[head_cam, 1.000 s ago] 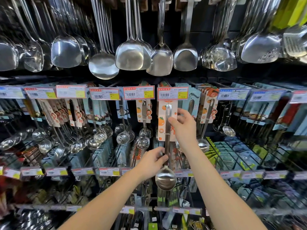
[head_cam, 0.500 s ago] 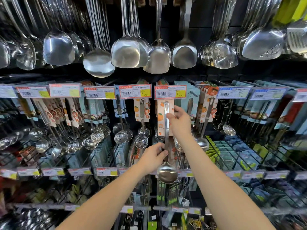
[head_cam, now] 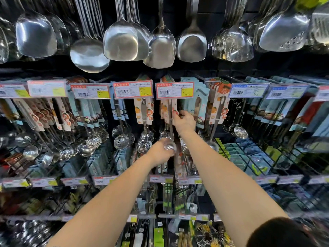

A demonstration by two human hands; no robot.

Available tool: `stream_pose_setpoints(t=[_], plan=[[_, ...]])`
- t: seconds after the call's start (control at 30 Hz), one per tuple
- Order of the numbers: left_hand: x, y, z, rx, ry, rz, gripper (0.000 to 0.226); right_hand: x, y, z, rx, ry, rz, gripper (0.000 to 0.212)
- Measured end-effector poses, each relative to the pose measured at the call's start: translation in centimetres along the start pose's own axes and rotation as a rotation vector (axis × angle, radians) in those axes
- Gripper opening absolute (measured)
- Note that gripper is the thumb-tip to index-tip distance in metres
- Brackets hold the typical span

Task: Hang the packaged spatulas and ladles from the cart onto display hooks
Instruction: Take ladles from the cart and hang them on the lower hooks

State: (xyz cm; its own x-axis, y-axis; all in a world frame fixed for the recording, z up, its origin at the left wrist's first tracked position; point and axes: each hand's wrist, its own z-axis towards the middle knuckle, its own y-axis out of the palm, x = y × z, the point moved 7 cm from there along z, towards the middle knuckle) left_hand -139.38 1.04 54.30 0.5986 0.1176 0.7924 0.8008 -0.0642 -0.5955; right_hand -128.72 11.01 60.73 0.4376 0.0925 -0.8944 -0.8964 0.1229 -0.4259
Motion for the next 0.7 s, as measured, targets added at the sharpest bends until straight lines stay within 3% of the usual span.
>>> stream_pose_setpoints(t=[0.1,0.2,0.3,0.43,0.7], plan=[[0.0,0.0,-0.4,0.012,0.047,0.081,0.061,1.8,0.6,-0.7,-0.092,0.089,-0.037,0.052],[0.2,-0.2,-1.5,0.039,0.113,0.192,0.056,3.3,0.8,-2.5,-0.137,0.121,-0.029,0.043],[0.8,-0.2,-2.9,0.071,0.221,0.343,0.047,4.2,-0.9,-5.4,-0.107,0.101,-0.058,0.033],[2.0,1.4,-4.7,0.035,0.351,0.528,0.034,5.6,-4.3,-9.9,-0.076,0.072,-0.242,0.035],[7.6,11.6,-9.6,-0.08,0.658,0.742,0.044,13.5,-16.6,-22.6,0.095,0.198,-0.675,0.044]])
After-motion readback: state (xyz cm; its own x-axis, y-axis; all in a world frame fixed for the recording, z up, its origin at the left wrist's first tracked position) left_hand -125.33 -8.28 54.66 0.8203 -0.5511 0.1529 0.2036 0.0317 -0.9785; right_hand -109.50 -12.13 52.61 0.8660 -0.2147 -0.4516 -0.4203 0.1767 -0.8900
